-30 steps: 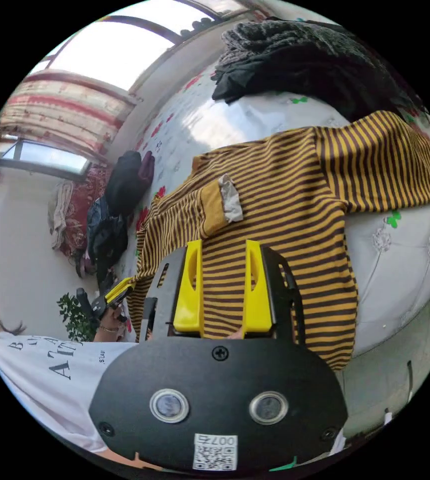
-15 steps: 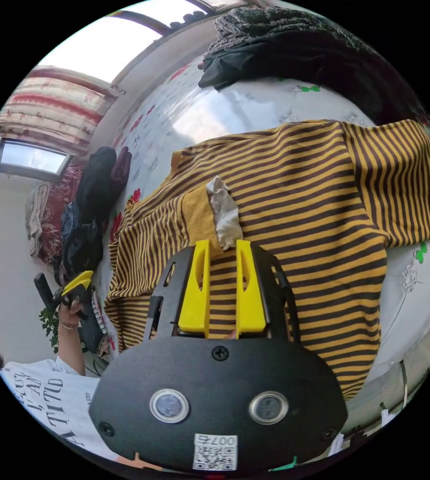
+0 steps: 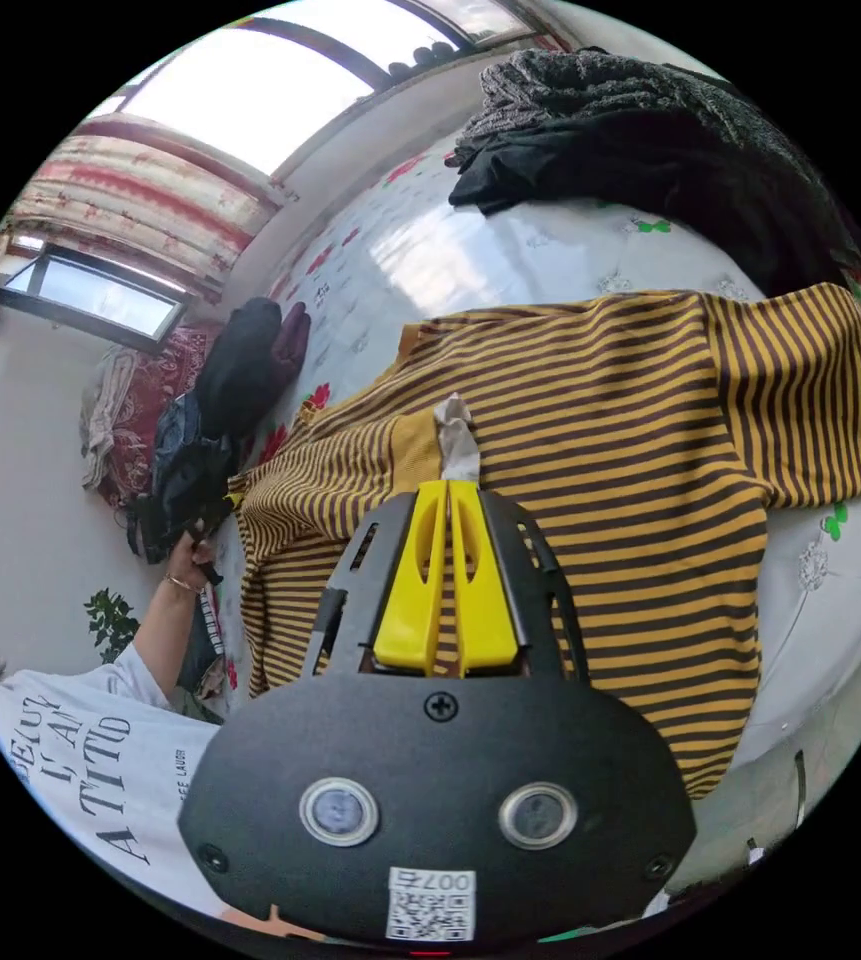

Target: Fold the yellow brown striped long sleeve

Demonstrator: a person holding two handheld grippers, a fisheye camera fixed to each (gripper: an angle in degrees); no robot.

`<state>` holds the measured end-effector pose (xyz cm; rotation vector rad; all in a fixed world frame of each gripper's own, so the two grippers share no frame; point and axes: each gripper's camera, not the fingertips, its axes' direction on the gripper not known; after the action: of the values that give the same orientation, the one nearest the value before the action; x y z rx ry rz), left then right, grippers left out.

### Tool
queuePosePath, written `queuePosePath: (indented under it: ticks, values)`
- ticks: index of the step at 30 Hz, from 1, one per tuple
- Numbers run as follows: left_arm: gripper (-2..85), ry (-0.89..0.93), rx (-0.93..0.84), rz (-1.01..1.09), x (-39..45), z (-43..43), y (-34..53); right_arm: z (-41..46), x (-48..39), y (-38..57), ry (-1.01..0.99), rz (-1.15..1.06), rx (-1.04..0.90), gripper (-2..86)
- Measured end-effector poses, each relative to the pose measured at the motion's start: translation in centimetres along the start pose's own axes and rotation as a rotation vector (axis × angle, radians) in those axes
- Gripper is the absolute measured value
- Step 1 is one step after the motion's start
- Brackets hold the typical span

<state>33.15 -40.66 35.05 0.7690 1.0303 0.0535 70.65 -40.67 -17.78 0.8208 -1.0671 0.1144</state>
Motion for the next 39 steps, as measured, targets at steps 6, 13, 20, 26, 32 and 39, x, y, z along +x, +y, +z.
queuePosePath:
  ticks: [6,13,20,26,32,39]
  values:
    - [7.9,0.004,-0.059,-0.134,-4.8,-1.2,1.7,0.8,-0.8,-0.8,0.049,0.047,-0.076,3.7]
    - [8.7,-0.079,0.067,-0.236,-1.1,-9.2,11.4,-15.3,10.3,1.0,0.048,0.314,0.197,7.6]
    - [8.6,-0.104,0.061,-0.475,5.8,-13.3,22.7,-30.8,25.0,4.2,0.046,0.611,0.508,8.3]
    - [8.1,-0.023,0.134,-0.744,10.1,-15.7,27.7,-34.3,31.7,3.2,0.066,0.652,0.524,7.7]
    - [7.6,-0.096,0.15,-0.859,14.2,-17.7,30.0,-32.6,31.8,4.5,-0.087,0.688,0.564,1.2]
    - [7.8,-0.113,0.205,-0.925,17.8,-19.4,32.2,-33.3,8.7,-0.9,-0.261,0.174,0.63,0.0]
